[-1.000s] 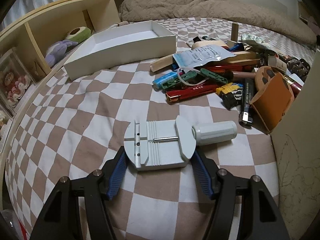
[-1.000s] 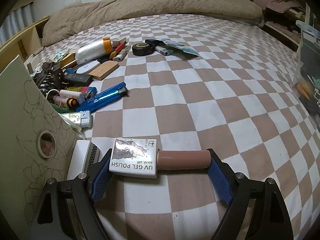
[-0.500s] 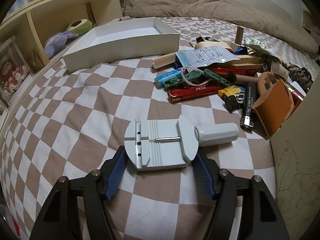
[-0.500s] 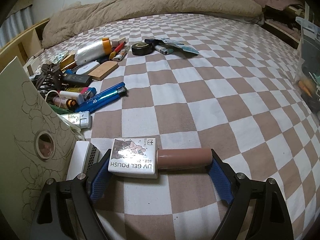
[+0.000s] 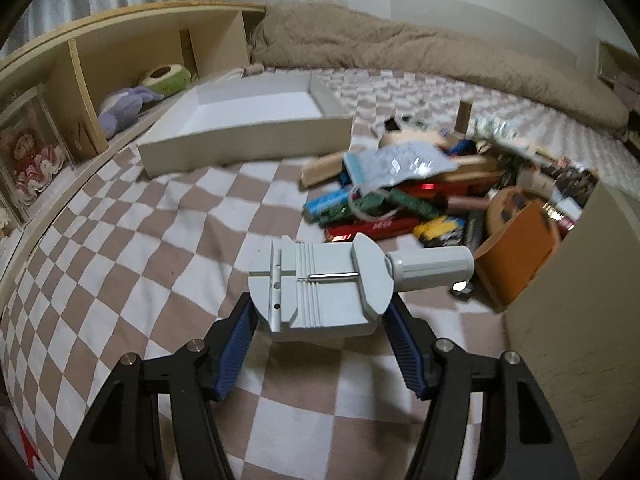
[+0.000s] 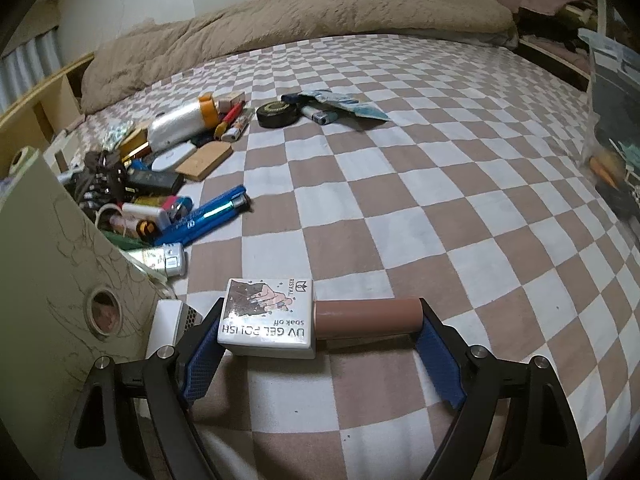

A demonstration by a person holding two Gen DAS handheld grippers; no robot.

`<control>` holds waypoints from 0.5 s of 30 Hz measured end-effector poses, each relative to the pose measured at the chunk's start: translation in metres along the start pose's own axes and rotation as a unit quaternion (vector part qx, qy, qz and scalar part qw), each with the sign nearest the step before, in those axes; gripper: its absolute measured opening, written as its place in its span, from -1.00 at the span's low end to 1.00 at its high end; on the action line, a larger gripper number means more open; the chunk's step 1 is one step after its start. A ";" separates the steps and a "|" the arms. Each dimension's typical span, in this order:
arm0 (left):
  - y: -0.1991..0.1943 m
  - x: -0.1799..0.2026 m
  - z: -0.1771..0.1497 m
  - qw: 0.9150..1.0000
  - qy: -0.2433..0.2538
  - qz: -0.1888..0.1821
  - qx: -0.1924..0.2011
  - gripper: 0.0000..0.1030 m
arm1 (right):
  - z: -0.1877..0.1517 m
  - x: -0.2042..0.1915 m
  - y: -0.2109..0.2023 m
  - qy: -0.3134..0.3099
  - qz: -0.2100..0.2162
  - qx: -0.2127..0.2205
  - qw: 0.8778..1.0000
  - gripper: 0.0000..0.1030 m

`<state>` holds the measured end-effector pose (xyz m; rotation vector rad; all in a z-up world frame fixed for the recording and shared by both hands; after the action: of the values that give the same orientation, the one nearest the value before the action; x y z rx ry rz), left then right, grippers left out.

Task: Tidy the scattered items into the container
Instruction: 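Carry the grey clip tool and gel polish over the white storage box with both tools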

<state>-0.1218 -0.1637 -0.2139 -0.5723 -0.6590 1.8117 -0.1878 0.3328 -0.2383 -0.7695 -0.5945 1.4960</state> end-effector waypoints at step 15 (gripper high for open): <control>-0.079 0.012 0.021 0.995 -0.032 -0.038 0.083 0.23 | 0.021 -0.001 -0.071 0.016 0.037 0.098 0.994 0.69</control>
<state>-0.0858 -0.1340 -0.1459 -0.3740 -0.5595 1.7989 -0.1578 0.3392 -0.1713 -0.6679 -0.3919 1.5801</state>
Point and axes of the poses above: each gripper's, at about its wrist camera, not at the fingertips, and y roughly the way its jaws point, x to its right, z to its top, the point moved 4 cm from there along y, roughly the way its jaws point, and after that the axes turned 2 degrees about x, right-handed, at the moved point
